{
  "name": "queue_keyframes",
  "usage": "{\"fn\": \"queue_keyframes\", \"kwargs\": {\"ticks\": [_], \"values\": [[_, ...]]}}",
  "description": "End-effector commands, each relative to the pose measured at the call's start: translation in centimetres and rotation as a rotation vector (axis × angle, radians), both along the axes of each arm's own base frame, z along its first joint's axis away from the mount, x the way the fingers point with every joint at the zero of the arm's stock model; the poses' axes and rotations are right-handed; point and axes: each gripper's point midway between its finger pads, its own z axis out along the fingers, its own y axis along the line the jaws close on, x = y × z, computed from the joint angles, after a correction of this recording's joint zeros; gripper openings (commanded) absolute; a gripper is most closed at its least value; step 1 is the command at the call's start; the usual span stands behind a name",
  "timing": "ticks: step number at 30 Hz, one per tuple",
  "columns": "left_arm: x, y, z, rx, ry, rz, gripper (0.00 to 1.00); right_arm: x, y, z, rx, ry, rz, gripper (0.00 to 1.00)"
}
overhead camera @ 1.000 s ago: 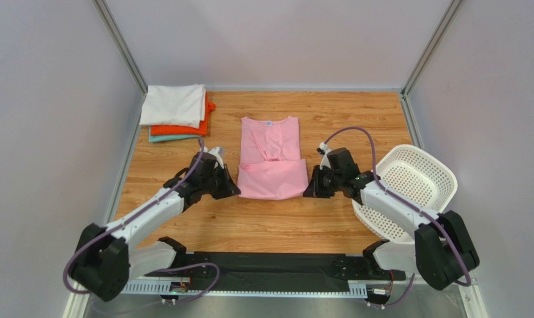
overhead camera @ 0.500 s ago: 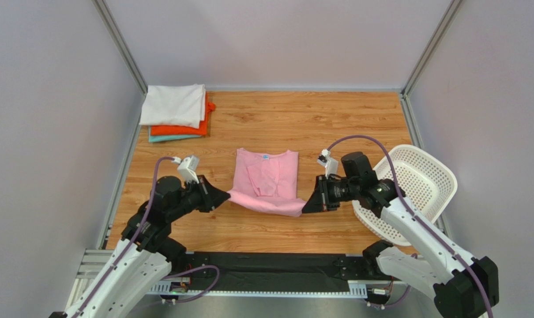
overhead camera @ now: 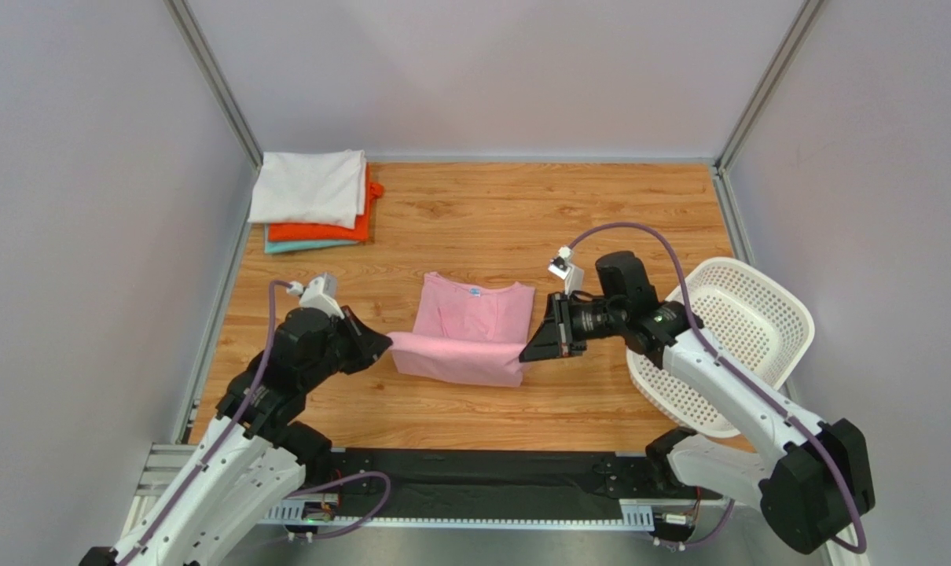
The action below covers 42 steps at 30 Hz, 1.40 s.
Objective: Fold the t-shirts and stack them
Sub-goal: Fold the tshirt
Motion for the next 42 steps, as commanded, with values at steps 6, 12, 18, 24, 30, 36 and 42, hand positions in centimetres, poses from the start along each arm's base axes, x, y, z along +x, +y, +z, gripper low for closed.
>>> {"fn": "queue_keyframes", "kwargs": {"ticks": [6,12,18,24,30,36,42], "values": [[4.3,1.0,3.2,0.039,-0.069,0.155,0.00,4.8,0.4,2.7,0.073,-0.094,-0.077,0.00],[6.4,1.0,5.0,0.069,-0.126,0.183,0.00,7.1,-0.5,2.2,0.073,-0.075,-0.111,0.00],[8.7,-0.1,4.4,0.111,-0.097,0.171,0.00,8.9,-0.7,0.8,0.047,-0.041,-0.144,0.00],[11.5,-0.8,3.9,0.152,-0.087,0.182,0.00,11.2,-1.8,-0.4,0.015,-0.034,-0.227,0.00],[14.0,-1.6,3.6,0.165,-0.058,0.164,0.00,13.0,-2.5,-0.9,0.005,-0.032,-0.252,0.00],[16.1,-2.1,3.5,0.181,-0.052,0.159,0.00,15.9,-3.0,-0.9,-0.009,-0.040,-0.291,0.00],[18.9,-3.4,3.8,0.179,-0.047,0.113,0.00,19.7,-3.6,-2.1,-0.056,-0.029,-0.365,0.00]]}}
